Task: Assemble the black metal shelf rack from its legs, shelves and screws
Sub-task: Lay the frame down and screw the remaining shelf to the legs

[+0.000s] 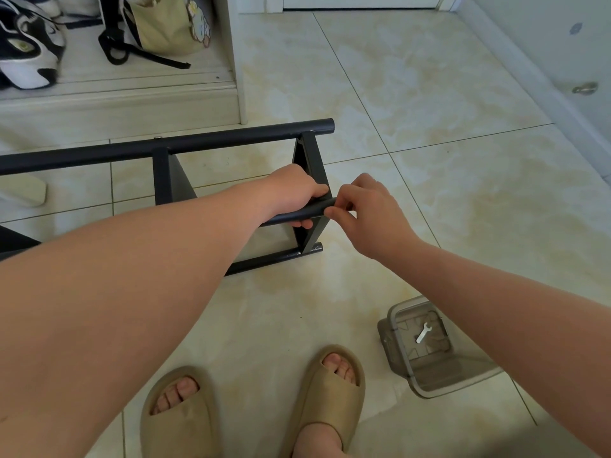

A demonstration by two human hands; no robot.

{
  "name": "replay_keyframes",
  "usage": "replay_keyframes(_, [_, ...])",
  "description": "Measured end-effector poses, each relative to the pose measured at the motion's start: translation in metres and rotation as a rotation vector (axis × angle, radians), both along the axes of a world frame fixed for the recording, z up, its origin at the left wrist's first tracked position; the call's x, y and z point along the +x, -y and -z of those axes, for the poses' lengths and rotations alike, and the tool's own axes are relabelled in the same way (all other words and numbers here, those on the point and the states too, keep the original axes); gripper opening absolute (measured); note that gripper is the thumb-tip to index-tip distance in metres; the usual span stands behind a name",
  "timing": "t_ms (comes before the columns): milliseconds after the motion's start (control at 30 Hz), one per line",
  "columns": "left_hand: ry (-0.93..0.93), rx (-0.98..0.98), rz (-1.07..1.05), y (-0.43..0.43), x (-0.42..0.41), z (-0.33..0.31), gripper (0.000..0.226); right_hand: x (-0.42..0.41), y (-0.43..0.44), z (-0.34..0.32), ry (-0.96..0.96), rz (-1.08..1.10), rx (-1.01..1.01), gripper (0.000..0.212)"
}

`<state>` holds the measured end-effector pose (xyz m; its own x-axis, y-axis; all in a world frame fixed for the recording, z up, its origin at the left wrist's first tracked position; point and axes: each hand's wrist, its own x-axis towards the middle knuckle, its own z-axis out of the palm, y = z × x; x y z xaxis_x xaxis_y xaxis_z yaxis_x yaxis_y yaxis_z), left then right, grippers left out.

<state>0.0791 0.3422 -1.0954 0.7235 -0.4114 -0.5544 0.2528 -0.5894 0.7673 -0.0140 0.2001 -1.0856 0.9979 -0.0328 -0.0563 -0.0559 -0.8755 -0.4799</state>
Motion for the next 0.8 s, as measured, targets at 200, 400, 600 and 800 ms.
replay_keyframes(200, [-0.021,-0.025,-0.028,-0.0005,-0.0003,0.0002,0.026,0.0016,0.0019,0.0022,-0.004,-0.029,-0.024,0.018])
replay_keyframes(400, [-0.012,-0.030,-0.032,-0.0001,-0.0006,0.0020,0.026,0.0008,0.0017,0.0048,0.016,-0.045,-0.077,0.018])
replay_keyframes(600, [0.014,-0.035,-0.031,-0.0028,0.0007,0.0051,0.027,0.0016,0.0003,0.0035,0.008,0.002,-0.005,0.019])
replay_keyframes(800, [0.016,-0.024,-0.015,-0.0023,0.0016,0.0057,0.028,0.0066,0.0030,0.0014,-0.027,0.000,0.002,0.026])
